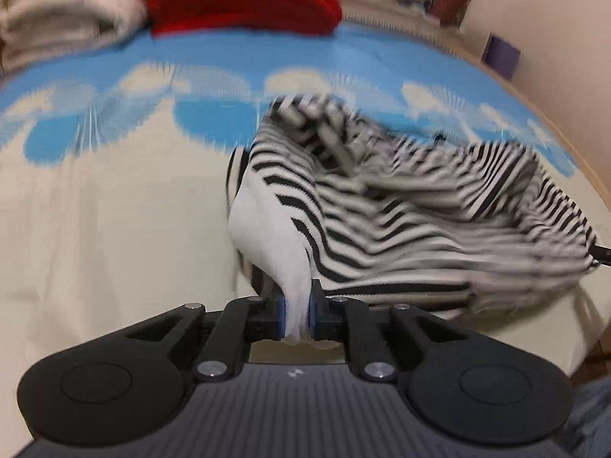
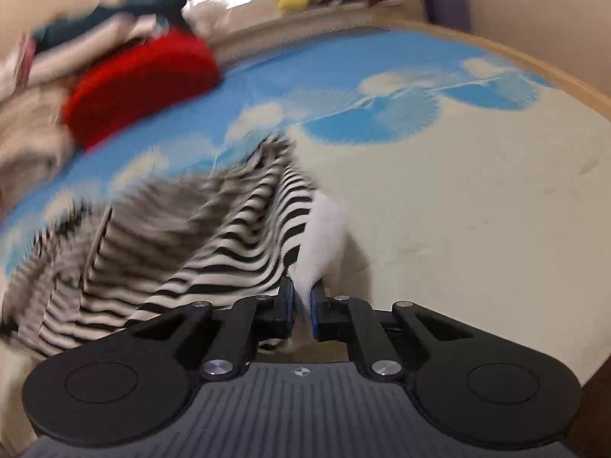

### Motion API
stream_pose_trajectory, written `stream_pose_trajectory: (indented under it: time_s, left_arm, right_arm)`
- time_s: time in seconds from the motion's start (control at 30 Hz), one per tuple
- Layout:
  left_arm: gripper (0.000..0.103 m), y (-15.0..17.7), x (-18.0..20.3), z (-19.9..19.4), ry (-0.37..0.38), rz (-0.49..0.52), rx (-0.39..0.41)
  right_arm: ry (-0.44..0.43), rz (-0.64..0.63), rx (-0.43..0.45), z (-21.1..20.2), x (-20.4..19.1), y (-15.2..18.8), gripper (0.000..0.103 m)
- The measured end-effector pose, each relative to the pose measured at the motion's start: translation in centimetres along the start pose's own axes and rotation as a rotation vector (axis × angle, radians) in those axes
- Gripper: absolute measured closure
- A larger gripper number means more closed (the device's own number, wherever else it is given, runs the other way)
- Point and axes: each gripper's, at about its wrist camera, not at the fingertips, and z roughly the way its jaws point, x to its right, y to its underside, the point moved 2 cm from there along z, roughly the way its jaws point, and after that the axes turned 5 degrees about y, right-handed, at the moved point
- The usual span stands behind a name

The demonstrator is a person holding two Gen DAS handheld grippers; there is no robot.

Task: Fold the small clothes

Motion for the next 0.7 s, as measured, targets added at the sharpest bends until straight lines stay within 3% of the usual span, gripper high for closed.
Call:
stream_pose_trajectory:
  time_s: [0.07, 0.17, 0.2, 0.23, 0.27, 0.3, 0.37, 0.43, 0.5, 0.53, 0.6, 0.7]
  left_arm:
    - [0.09, 1.2, -0.3, 1.2, 0.003, 0.011, -0.06]
    - [0.087, 2.2, 0.0, 2.5, 0.001, 0.037, -0.103]
    - [0.083, 2.0, -0.1, 2.4, 0.005, 0.038, -0.112]
    - [0.071, 1.7, -0.3, 2.0, -0.007, 0.037, -0.105]
    - [0.058, 1.2, -0.5, 1.4, -0.034, 0.036, -0.081]
    - [0.055, 0.7, -0.6, 0.3, -0.055, 0.048, -0.043]
    - [0.041, -1.0, -0.2, -1.8, -0.034, 0.089, 0.032]
    - [0.039, -3.5, 0.7, -2.5, -0.017, 0.162, 0.076]
    - [0.034, -5.9, 2.3, -1.7, -0.007, 0.305, 0.101]
    - [0.028, -6.8, 3.4, -0.6, -0.016, 0.378, 0.096]
    - [0.028, -7.9, 4.8, 2.5, -0.009, 0.529, 0.058]
    - [0.028, -8.3, 5.1, 7.6, 0.027, 0.634, -0.073]
  right_arm:
    - [0.024, 0.013, -0.072, 1.5, 1.0, 0.3, 0.095]
    - [0.048, -0.067, -0.152, 3.2, 0.7, 1.4, 0.094]
    - [0.054, -0.091, -0.18, 3.6, 0.6, 1.7, 0.093]
    - [0.063, -0.115, -0.18, 3.6, 0.5, 1.7, 0.085]
    - [0.076, -0.14, -0.156, 3.1, 0.2, 1.5, 0.062]
    - [0.098, -0.176, -0.108, 2.2, -0.3, 1.0, 0.054]
    - [0.098, -0.27, 0.034, 0.1, -2.2, -0.4, 0.05]
    - [-0.031, -0.363, 0.124, -1.4, -4.6, -2.4, 0.05]
    - [-0.176, -0.478, 0.165, -1.4, -7.8, -4.8, 0.048]
    - [-0.2, -0.532, 0.176, -0.7, -9.2, -5.8, 0.045]
    - [-0.238, -0.639, 0.174, 1.5, -12.0, -7.5, 0.037]
    - [-0.285, -0.732, 0.074, 7.3, -14.4, -9.1, 0.034]
